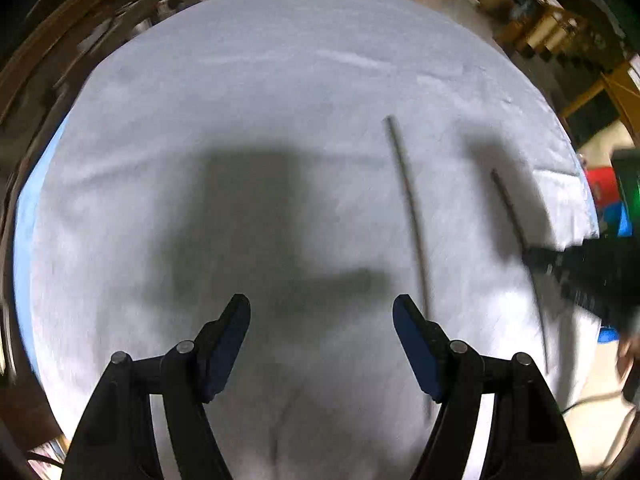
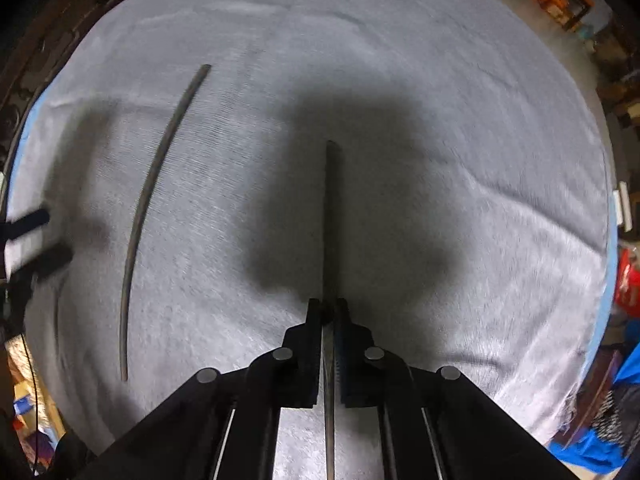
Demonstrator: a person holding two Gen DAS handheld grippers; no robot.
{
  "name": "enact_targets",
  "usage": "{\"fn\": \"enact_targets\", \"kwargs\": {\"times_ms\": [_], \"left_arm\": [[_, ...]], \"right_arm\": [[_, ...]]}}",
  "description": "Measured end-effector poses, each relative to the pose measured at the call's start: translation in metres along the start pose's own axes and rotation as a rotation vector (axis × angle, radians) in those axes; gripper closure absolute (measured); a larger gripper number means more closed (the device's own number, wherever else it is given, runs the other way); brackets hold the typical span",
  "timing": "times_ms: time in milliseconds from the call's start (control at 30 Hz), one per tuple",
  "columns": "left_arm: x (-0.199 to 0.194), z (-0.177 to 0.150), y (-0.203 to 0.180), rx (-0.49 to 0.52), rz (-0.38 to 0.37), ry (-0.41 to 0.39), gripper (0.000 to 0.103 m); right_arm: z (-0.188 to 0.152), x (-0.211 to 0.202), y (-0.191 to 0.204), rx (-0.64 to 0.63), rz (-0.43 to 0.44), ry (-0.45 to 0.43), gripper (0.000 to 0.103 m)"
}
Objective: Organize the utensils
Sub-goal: 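Close the right gripper on one of the last chopsticks, then close the left gripper on the last dark chopstick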
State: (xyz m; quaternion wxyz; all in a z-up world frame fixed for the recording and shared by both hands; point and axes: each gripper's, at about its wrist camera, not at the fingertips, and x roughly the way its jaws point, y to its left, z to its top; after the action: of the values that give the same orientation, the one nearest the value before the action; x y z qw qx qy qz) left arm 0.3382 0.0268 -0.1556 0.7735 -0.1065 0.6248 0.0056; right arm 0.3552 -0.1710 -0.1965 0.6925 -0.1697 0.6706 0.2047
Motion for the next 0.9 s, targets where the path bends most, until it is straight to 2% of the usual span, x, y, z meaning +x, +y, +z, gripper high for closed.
{"fn": "enact_targets", "kwargs": {"times_ms": [167,300,333,367,400,433,467,633,767,900], "left_arm": [[0.021,0.043,-0.027,-0.010,-0.041,0.123,0.029],[0.027,0.060,-0.047,0.000,-0.013,0.160,0.029],[0.032,0.064,-0.051,-0.003,-0.018,0.190,0.036],[0.036,0.066,-0.054,-0.007,-0.022,0.212,0.043],[0.041,0.069,-0.056,-0.013,-0.019,0.236,0.056],[0.046,0.070,-0.058,-0.024,-0.008,0.257,0.064],[0.047,0.073,-0.060,-0.029,0.006,0.253,0.065],[0.051,0.074,-0.066,0.024,0.060,0.279,0.095],[0.053,0.068,-0.057,0.064,0.030,0.342,0.098],[0.045,0.042,-0.049,0.194,0.057,0.389,0.098]], "right_arm": [[-0.008,0.001,-0.009,0.018,0.036,-0.017,0.096],[-0.009,0.001,-0.013,0.018,0.056,-0.021,0.096],[-0.014,-0.005,-0.030,0.019,0.060,-0.021,0.096],[-0.014,-0.005,-0.031,0.020,0.064,-0.022,0.096],[-0.014,-0.005,-0.032,0.020,0.066,-0.023,0.096],[-0.014,-0.006,-0.034,0.019,0.067,-0.025,0.096],[-0.013,-0.008,-0.037,0.018,0.068,-0.027,0.096],[-0.017,-0.006,-0.041,0.014,0.068,-0.028,0.096],[-0.021,-0.006,-0.040,-0.011,0.048,-0.003,0.096],[-0.026,-0.005,-0.037,-0.044,0.030,0.047,0.096]]}}
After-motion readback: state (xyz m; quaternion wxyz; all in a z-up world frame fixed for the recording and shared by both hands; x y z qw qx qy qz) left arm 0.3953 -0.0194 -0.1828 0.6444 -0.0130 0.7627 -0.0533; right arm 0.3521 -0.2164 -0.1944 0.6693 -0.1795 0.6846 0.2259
